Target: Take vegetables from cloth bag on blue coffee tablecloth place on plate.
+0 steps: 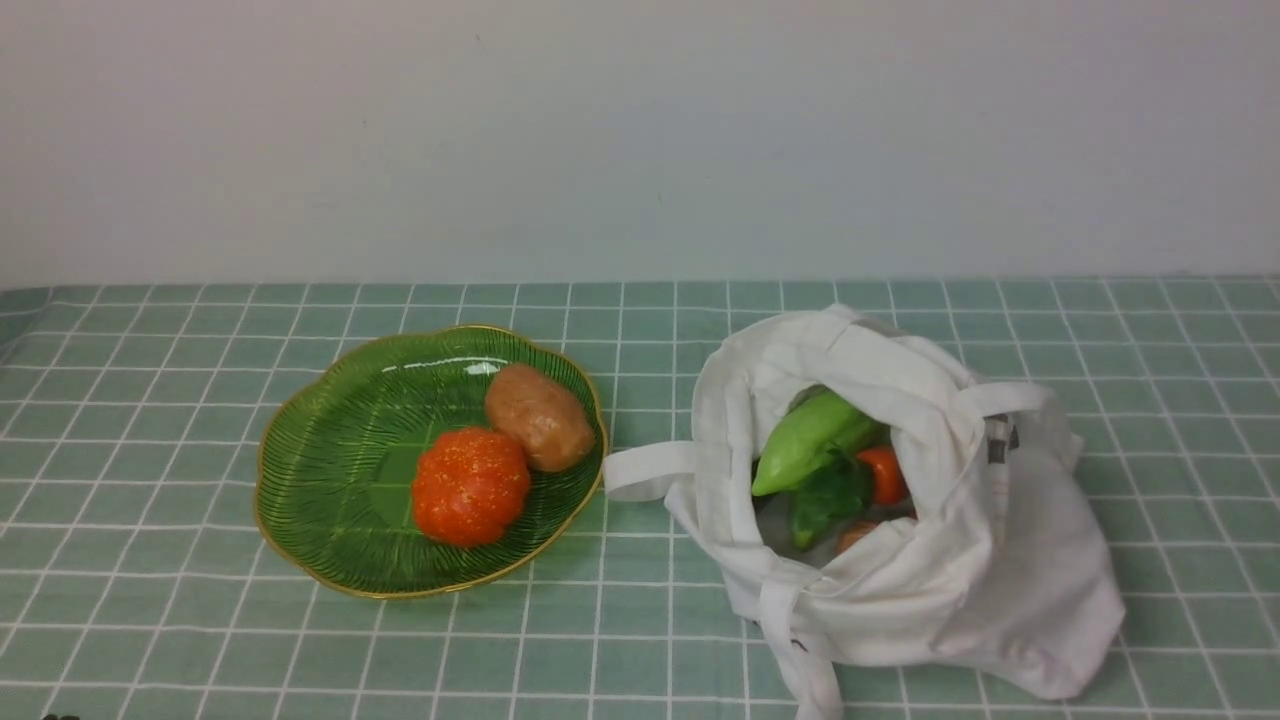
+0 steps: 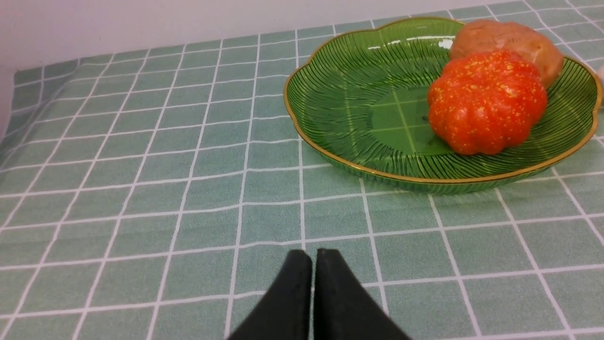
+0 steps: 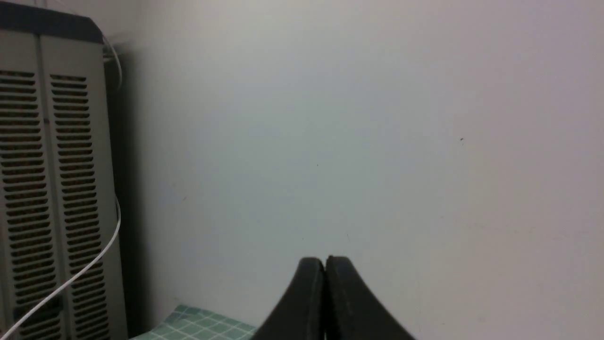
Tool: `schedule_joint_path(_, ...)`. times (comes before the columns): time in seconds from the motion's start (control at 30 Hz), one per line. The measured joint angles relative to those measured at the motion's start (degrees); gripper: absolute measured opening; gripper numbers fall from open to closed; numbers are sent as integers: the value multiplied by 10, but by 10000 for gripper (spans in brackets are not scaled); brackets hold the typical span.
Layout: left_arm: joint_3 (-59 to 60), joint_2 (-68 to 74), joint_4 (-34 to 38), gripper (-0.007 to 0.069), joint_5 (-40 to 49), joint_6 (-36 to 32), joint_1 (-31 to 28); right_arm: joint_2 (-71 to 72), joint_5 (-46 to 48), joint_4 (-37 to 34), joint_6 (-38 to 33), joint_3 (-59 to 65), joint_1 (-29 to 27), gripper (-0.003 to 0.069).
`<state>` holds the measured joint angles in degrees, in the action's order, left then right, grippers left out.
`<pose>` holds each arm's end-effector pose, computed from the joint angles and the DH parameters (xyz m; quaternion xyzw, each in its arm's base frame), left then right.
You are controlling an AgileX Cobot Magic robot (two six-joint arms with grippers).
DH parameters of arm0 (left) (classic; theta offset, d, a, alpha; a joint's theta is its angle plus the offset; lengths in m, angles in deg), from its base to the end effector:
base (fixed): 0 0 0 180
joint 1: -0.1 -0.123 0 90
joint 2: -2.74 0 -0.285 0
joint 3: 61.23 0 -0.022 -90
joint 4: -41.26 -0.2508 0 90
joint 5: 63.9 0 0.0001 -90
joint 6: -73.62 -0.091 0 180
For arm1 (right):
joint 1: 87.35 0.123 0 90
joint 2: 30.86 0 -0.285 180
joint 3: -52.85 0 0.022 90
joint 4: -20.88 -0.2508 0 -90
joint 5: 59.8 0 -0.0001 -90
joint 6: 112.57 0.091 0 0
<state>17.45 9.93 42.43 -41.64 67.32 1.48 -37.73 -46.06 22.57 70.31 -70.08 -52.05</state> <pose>0.0522 -0.0020 0.1703 0.0489 0.8082 0.0165 0.5867 0.0180 0.0120 0.3064 -0.1811 0.6004 0.2421 0.7404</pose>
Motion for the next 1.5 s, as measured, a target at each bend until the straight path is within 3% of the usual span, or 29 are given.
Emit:
schedule_joint_path(0.17, 0, 0, 0, -8, 0, 0, 0, 0, 12, 14, -10, 42, -34, -13)
schedule_joint_path(0.43, 0, 0, 0, -8, 0, 0, 0, 0, 55, 29, -14, 195, -275, -13)
schedule_joint_path(0.6, 0, 0, 0, -8, 0, 0, 0, 0, 80, 25, -14, 214, -337, -13)
schedule_joint_path(1.5, 0, 0, 0, -8, 0, 0, 0, 0, 80, 25, -19, 214, -348, -13)
